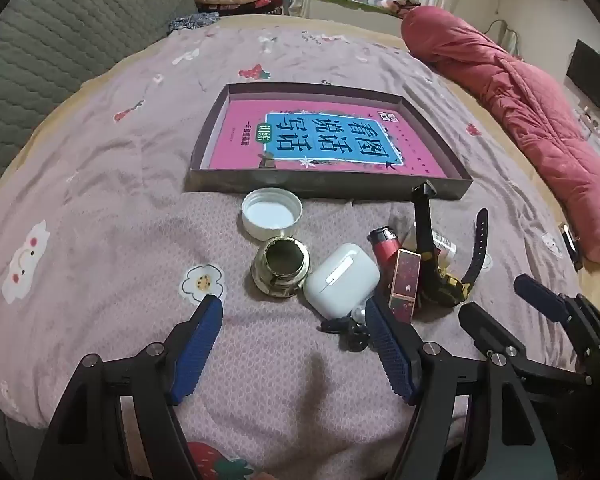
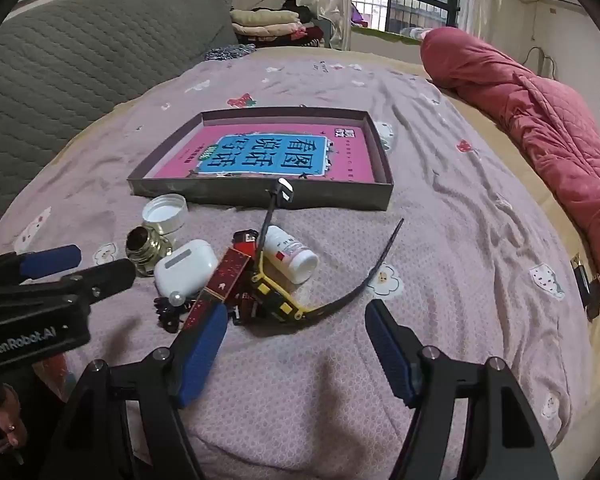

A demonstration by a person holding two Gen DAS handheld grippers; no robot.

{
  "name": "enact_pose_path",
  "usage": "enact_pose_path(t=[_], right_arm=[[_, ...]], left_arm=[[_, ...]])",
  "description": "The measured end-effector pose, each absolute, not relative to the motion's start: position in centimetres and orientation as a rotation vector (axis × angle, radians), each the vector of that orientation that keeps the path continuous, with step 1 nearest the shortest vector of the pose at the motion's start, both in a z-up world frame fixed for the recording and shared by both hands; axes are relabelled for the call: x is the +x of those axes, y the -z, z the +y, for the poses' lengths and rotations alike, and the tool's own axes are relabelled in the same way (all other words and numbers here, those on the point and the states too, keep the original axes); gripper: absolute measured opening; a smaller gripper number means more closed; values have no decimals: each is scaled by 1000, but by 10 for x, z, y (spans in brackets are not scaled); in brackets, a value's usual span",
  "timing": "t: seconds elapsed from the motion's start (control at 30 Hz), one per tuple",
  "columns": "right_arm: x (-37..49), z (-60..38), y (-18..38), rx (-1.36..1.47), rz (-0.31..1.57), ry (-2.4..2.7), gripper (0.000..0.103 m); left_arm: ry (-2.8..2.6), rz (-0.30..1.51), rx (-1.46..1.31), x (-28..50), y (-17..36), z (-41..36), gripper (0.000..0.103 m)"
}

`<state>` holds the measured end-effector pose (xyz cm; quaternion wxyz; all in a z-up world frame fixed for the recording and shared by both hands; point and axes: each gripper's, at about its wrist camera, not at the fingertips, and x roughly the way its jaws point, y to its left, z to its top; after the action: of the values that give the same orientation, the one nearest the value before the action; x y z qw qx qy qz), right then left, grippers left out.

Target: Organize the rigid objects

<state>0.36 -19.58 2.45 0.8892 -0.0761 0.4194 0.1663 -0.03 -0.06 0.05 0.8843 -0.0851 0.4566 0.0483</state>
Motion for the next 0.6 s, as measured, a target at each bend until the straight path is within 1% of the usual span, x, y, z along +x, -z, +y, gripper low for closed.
enact_pose_path(t=[0.17, 0.4, 0.6], right_arm=[[1, -190, -27, -165, 844, -346, 71], [0, -194, -31, -157, 843, -374, 71], [-2, -192, -31, -160, 836, -375, 71]], left_arm=[[-133, 951, -133, -2, 5, -9, 75], [-115, 990, -158, 0, 8, -1, 75], [-112, 988, -152, 0, 9, -4, 75]])
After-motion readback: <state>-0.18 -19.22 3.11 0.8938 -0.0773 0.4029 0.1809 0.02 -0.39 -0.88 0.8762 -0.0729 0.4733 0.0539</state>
